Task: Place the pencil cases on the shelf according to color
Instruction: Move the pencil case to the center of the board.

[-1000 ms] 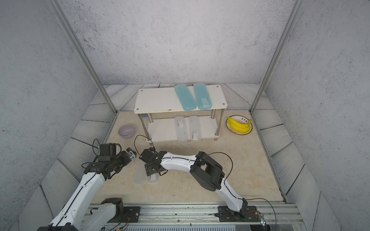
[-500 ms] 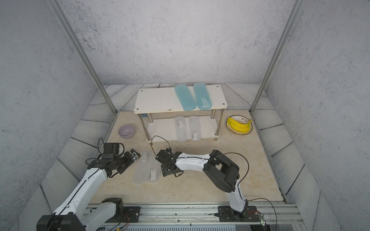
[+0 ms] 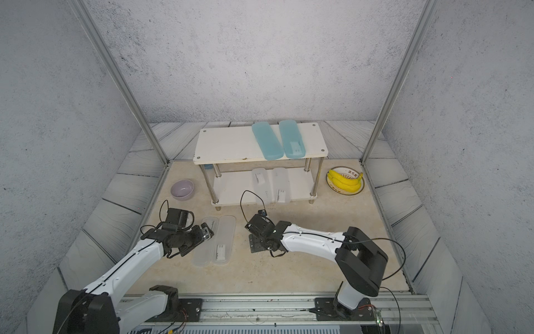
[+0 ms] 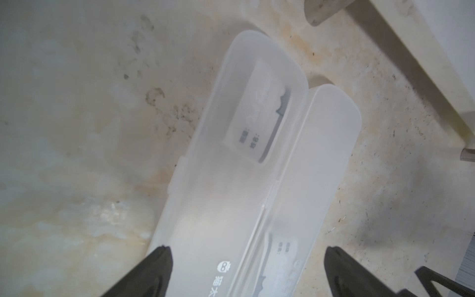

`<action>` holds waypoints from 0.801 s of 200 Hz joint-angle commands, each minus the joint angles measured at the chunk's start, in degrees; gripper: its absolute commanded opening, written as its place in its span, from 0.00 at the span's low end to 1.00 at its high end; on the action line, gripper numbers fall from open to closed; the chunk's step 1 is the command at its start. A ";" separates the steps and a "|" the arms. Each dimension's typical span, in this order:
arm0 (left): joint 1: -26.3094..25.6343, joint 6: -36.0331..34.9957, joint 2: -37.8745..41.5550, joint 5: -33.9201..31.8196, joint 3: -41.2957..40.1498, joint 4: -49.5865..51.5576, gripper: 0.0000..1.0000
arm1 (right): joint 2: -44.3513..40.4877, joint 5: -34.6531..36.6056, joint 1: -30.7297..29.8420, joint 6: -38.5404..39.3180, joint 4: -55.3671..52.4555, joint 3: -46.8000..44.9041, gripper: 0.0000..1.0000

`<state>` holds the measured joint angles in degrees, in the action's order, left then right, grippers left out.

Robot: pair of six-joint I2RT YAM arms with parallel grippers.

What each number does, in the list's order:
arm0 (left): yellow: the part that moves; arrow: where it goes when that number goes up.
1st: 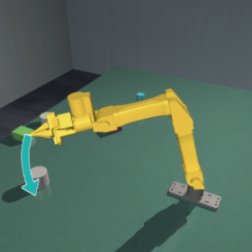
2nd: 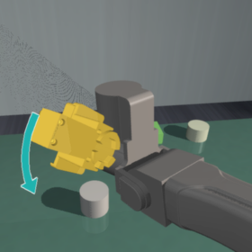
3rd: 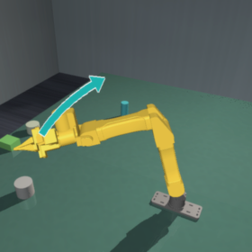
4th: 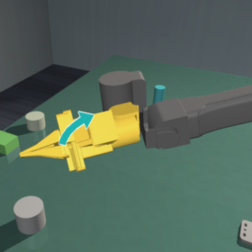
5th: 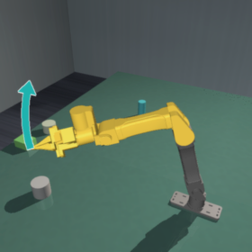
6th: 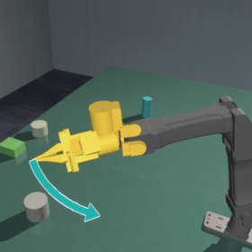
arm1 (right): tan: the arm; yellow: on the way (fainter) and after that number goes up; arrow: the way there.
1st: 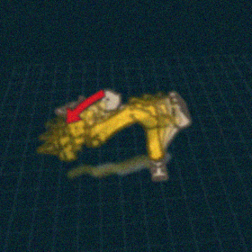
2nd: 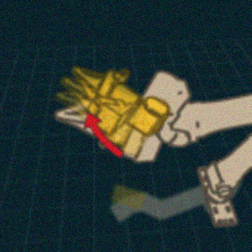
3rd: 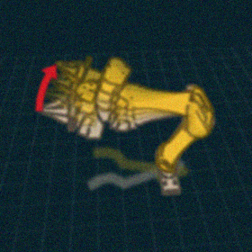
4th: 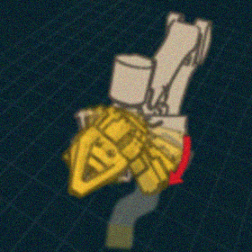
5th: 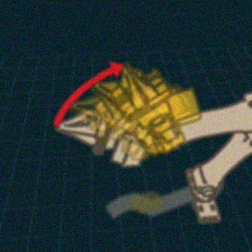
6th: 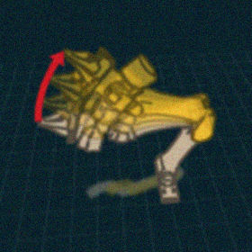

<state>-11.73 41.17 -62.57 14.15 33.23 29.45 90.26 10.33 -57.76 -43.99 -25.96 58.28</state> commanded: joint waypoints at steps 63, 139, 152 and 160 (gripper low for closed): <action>-10.88 2.89 -5.94 -4.66 0.63 -2.37 0.99 | -18.18 6.66 3.07 3.36 -0.92 -7.26 0.87; -22.81 7.82 -14.83 -5.93 7.55 -7.34 0.99 | -25.48 5.58 4.67 2.25 -1.35 -11.83 0.88; -24.01 8.19 -16.04 -5.58 8.71 -8.23 0.99 | -25.57 5.74 4.77 1.93 -1.17 -11.87 0.88; -24.71 8.34 -17.09 -5.59 9.69 -8.44 0.99 | -25.66 5.85 4.68 1.81 -0.99 -11.92 0.88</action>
<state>-34.50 47.75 -77.49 8.36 40.23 22.90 65.60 15.42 -53.06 -41.67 -26.46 46.50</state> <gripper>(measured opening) 0.987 0.878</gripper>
